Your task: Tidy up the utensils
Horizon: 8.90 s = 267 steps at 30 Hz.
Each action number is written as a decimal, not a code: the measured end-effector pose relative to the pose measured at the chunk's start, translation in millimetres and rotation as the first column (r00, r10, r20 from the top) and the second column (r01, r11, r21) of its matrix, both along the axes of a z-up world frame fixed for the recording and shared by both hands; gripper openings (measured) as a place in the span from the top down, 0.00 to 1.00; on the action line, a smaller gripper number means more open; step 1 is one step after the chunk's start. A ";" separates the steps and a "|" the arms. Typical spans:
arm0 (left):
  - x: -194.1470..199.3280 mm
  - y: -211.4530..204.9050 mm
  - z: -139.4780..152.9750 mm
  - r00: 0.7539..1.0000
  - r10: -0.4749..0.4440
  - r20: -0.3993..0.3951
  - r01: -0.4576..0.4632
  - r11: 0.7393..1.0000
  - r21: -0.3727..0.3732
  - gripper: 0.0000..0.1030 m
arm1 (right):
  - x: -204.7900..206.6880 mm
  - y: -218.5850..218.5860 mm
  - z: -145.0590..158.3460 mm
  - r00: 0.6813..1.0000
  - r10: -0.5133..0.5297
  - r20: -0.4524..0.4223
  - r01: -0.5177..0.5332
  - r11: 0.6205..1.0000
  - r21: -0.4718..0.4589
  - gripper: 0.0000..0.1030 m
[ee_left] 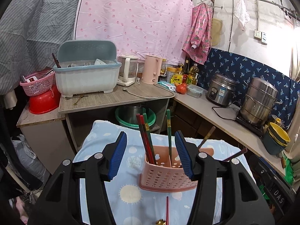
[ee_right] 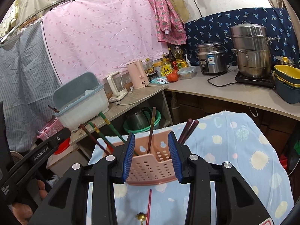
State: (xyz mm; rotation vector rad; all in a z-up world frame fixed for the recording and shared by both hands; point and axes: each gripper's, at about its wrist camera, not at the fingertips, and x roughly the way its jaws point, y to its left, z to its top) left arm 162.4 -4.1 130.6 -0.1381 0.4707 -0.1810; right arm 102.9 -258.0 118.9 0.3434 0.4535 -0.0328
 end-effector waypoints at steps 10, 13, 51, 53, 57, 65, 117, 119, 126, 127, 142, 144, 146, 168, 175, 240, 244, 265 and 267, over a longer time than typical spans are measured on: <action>-34.4 -6.7 -18.2 0.998 -0.045 -0.039 0.046 0.999 0.014 0.51 | -39.2 17.5 -20.9 0.998 0.040 -0.050 -0.041 0.999 -0.012 0.64; -44.2 -7.4 -27.1 0.996 -0.062 -0.059 0.062 0.998 0.014 0.51 | -52.0 23.0 -30.7 0.996 0.050 -0.073 -0.052 0.999 -0.018 0.64; -126.0 26.7 -188.5 0.909 -0.060 -0.412 0.101 0.992 0.078 0.51 | -105.2 99.8 -194.7 0.860 0.195 -0.471 -0.267 0.959 -0.090 0.81; -126.3 24.1 -189.4 0.908 -0.067 -0.414 0.109 0.991 0.076 0.51 | -104.4 96.6 -196.6 0.860 0.188 -0.475 -0.260 0.961 -0.091 0.87; -127.5 17.9 -191.0 0.904 -0.083 -0.419 0.126 0.989 0.076 0.51 | -104.6 87.0 -197.8 0.864 0.178 -0.472 -0.241 0.968 -0.076 0.93; -126.3 4.0 -191.8 0.893 -0.124 -0.433 0.161 0.986 0.049 0.51 | -108.7 66.7 -195.8 0.878 0.135 -0.459 -0.187 0.980 -0.068 0.93; -128.1 -0.1 -160.0 0.911 -0.184 -0.369 0.188 0.982 -0.025 0.99 | -127.0 43.8 -156.2 0.918 0.132 -0.375 -0.148 0.989 -0.016 0.93; -129.0 0.2 -152.3 0.915 -0.182 -0.360 0.189 0.982 -0.016 0.99 | -127.9 43.0 -149.6 0.921 0.133 -0.367 -0.147 0.989 -0.012 0.93; -128.1 3.0 -120.4 0.931 -0.186 -0.313 0.192 0.981 -0.010 0.99 | -131.6 39.2 -118.4 0.940 0.127 -0.316 -0.136 0.991 -0.006 0.93; -127.4 3.4 -116.2 0.933 -0.187 -0.308 0.193 0.981 -0.010 0.99 | -131.6 38.7 -112.9 0.942 0.128 -0.310 -0.136 0.991 -0.002 0.93; -113.1 -0.7 -32.5 0.961 -0.200 -0.192 0.212 0.976 0.046 0.99 | -120.7 24.9 -32.3 0.972 0.135 -0.190 -0.135 0.991 0.015 0.93; -108.7 -3.9 -21.7 0.963 -0.205 -0.177 0.218 0.974 0.056 0.99 | -116.6 20.9 -19.6 0.978 0.131 -0.163 -0.130 0.991 0.017 0.93; -105.1 -6.2 -13.0 0.964 -0.210 -0.162 0.222 0.973 0.061 0.99 | -111.2 16.4 -6.3 0.983 0.123 -0.133 -0.123 0.992 0.013 0.93; -0.5 -23.0 49.3 0.982 -0.179 -0.060 0.184 0.978 0.095 0.99 | -8.8 -21.4 94.7 0.975 -0.041 0.219 0.029 0.998 0.059 0.93; 35.1 -27.7 23.8 0.981 -0.146 -0.125 0.164 0.975 0.148 0.99 | 29.9 -23.8 82.5 0.967 -0.094 0.235 0.076 0.993 0.088 0.93; -38.6 -40.9 -36.0 0.971 -0.126 -0.205 0.155 0.980 0.128 0.46 | -34.2 23.2 -24.4 0.977 -0.014 -0.211 -0.015 0.991 -0.135 0.59; -47.5 -39.4 -47.0 0.967 -0.119 -0.226 0.151 0.980 0.128 0.40 | -42.0 29.3 -32.8 0.972 -0.022 -0.233 -0.019 0.985 -0.172 0.48; -74.5 -16.1 -71.2 0.970 -0.020 -0.242 0.056 0.988 0.144 0.11 | -62.3 29.4 -61.2 0.946 -0.055 -0.319 -0.022 0.973 -0.231 0.16; -76.3 -16.2 -72.6 0.970 -0.017 -0.244 0.055 0.987 0.149 0.11 | -63.7 28.9 -62.6 0.945 -0.063 -0.320 -0.016 0.971 -0.238 0.05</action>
